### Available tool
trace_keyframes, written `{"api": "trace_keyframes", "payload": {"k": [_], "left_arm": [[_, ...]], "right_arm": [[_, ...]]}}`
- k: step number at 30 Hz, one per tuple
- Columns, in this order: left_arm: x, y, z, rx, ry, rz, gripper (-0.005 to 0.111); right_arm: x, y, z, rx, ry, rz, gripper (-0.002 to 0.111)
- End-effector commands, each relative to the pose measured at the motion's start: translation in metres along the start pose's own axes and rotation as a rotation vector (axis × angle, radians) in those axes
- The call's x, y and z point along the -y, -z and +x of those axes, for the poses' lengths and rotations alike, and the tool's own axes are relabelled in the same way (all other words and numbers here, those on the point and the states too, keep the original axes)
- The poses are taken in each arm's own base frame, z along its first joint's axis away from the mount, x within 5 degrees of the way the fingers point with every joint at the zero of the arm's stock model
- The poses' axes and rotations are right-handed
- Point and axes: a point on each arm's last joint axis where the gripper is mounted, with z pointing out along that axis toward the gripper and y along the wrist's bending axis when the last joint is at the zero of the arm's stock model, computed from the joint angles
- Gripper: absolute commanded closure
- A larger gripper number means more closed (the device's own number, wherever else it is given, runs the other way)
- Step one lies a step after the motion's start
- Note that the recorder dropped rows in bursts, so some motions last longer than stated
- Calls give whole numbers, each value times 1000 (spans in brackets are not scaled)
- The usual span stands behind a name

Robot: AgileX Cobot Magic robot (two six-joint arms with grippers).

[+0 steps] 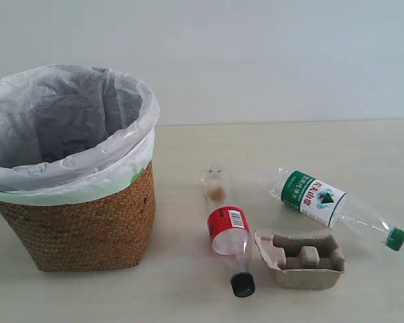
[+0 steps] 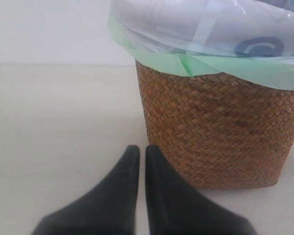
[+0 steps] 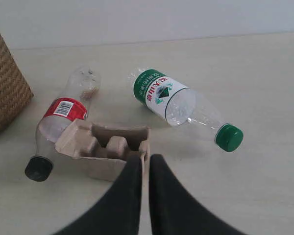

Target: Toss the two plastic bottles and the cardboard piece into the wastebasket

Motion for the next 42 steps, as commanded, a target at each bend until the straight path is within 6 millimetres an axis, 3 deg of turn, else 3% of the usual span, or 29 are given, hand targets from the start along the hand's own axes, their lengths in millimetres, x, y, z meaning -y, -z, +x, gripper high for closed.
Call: {"api": "trace_keyframes", "payload": {"k": [1,23,34,42], "left_arm": [[0,0,1,1,-1,-4,103],[0,0,1,1,-1,-4,103],[0,0,1,1,-1,-4,103],[0,0,1,1,-1,-4,103]], "right_arm": [[0,0,-1,17,2,2,106],[0,0,-1,16,-12,-1,106],[-12,1,-7,32,-757,-152,106],[-9,2,-15,118,-781,-159,106]]}}
